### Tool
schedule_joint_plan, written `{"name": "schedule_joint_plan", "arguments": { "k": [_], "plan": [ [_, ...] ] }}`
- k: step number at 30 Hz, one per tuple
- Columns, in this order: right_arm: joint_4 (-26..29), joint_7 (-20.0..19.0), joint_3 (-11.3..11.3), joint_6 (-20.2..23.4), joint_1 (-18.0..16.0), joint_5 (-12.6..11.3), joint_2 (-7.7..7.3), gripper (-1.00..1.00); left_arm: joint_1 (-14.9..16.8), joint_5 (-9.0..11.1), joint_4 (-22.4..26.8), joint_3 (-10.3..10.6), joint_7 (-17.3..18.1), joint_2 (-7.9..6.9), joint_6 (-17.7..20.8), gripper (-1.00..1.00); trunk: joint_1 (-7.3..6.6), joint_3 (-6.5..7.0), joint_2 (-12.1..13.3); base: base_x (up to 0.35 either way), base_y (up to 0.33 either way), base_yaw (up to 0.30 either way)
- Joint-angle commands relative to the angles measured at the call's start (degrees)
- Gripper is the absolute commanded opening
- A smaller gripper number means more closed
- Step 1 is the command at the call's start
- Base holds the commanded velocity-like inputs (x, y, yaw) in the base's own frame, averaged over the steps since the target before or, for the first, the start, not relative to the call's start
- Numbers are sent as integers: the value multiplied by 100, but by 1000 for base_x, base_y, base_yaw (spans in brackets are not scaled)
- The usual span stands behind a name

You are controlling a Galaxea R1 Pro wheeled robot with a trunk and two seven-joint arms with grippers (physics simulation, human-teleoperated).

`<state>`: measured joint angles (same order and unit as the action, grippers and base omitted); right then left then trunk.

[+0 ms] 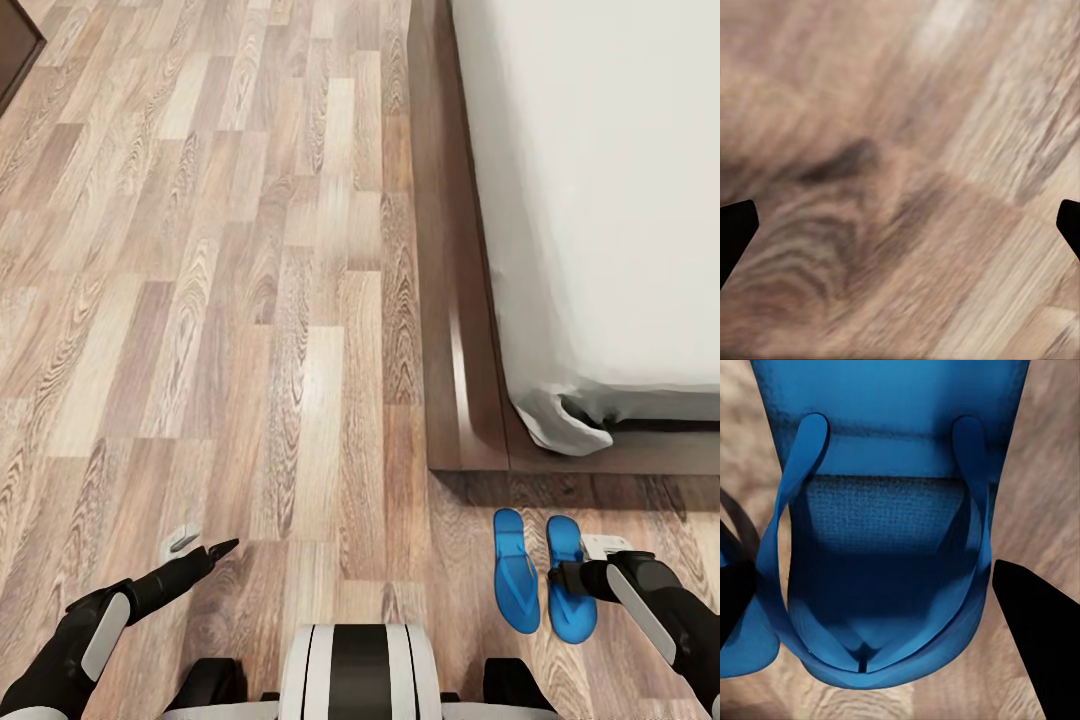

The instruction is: In the bedroom, move the book from the bed onto either nightstand, and place the two sandals side by side next to the bed.

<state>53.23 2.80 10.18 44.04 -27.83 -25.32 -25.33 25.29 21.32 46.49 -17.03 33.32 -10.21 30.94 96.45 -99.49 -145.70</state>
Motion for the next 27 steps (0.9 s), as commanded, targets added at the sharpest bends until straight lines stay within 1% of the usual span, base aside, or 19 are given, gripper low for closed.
{"name": "schedule_joint_plan", "arguments": {
  "k": [1,3,10,17,22,27],
  "plan": [
    [5,29,19,17,-3,-34,-7,-100,2,30,1,-11,9,3,44,100,-1,-3,-1,0,0,0],
    [3,29,19,17,-3,-34,-7,-100,2,30,2,-11,4,5,44,100,-1,-3,-1,0,0,0],
    [3,28,19,17,-3,-34,-7,-100,2,30,1,-11,7,4,44,100,17,-158,-11,0,0,0],
    [3,28,19,17,-3,-34,-7,-100,2,30,2,-17,20,2,44,100,17,-158,-11,4,0,0],
    [9,28,19,17,-3,-34,-7,-100,2,30,1,-20,26,1,45,100,17,-158,-11,176,0,0],
    [11,28,19,17,-3,-34,-7,-100,2,30,1,-19,25,1,44,100,17,-158,-11,24,0,0]
  ]
}}
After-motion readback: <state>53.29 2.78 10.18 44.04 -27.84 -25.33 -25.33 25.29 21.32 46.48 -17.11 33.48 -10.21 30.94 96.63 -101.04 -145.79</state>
